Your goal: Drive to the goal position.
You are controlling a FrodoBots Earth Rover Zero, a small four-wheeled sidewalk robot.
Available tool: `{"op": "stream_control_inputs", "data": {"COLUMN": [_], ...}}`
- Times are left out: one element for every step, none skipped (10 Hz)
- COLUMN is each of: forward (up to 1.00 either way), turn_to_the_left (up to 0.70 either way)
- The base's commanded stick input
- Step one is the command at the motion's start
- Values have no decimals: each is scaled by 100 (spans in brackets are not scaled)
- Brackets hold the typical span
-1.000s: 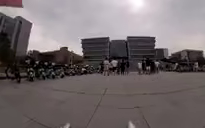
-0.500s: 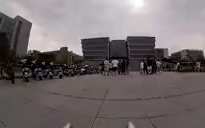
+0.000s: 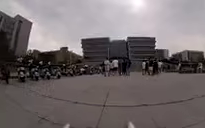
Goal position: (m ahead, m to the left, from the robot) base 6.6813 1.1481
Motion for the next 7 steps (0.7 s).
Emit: {"op": "stream_control_inputs", "data": {"forward": [70,70,70,70,70,70,70], "turn_to_the_left": [0,0,0,0,0,0,0]}}
